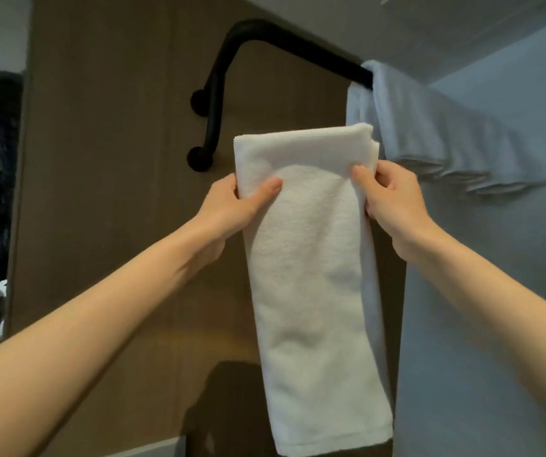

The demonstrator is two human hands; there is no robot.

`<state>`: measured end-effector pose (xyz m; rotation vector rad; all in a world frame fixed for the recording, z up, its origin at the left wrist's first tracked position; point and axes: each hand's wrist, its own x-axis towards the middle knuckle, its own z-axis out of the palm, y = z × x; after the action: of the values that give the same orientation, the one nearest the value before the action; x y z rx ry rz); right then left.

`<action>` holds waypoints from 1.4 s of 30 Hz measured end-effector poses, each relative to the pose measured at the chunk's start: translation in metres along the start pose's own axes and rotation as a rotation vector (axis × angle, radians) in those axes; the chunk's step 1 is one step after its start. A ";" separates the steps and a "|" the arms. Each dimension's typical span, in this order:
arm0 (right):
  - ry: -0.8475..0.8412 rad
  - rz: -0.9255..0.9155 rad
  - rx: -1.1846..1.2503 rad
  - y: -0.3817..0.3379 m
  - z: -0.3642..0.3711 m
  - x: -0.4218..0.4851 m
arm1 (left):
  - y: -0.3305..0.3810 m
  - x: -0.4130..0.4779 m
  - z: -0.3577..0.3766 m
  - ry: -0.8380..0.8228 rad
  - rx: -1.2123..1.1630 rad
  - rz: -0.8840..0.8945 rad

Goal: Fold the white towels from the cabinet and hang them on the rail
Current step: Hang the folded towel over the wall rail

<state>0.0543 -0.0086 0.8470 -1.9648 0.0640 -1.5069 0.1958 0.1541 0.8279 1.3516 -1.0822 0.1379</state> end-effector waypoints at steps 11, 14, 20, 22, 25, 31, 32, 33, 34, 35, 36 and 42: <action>0.046 -0.178 0.131 -0.028 -0.004 0.076 | 0.116 0.115 0.019 0.261 -0.217 0.155; 0.114 -0.302 0.100 -0.025 0.003 0.081 | 0.133 0.142 0.015 0.287 -0.267 0.214; 0.296 -0.379 0.146 -0.040 0.008 0.126 | 0.147 0.182 0.010 0.321 0.047 0.454; 0.354 -0.369 0.139 -0.045 0.009 0.146 | 0.142 0.185 0.008 0.349 0.248 0.654; 0.409 -0.347 0.112 -0.050 0.008 0.181 | 0.128 0.184 0.006 0.404 0.591 0.832; 0.497 -0.375 0.088 -0.051 0.000 0.239 | 0.110 0.196 -0.001 0.234 1.001 0.893; 0.507 -0.381 0.103 -0.050 -0.001 0.245 | 0.110 0.200 -0.001 0.242 1.056 0.889; 0.519 -0.383 0.104 -0.049 -0.002 0.251 | 0.111 0.205 -0.001 0.252 1.101 0.887; 0.532 -0.379 0.080 -0.047 -0.002 0.257 | 0.111 0.210 0.000 0.264 1.127 0.884; 0.544 -0.377 0.037 -0.045 -0.002 0.262 | 0.112 0.214 0.001 0.280 1.141 0.880; 0.551 -0.379 -0.012 -0.043 -0.002 0.267 | 0.111 0.219 0.002 0.302 1.144 0.879; 0.540 -0.529 -0.286 -0.023 0.002 0.284 | 0.101 0.229 0.011 0.500 1.147 0.962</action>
<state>0.1437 -0.1064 1.0990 -1.8067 -0.0155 -2.4685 0.2491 0.0626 1.0553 1.4652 -1.1438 1.9289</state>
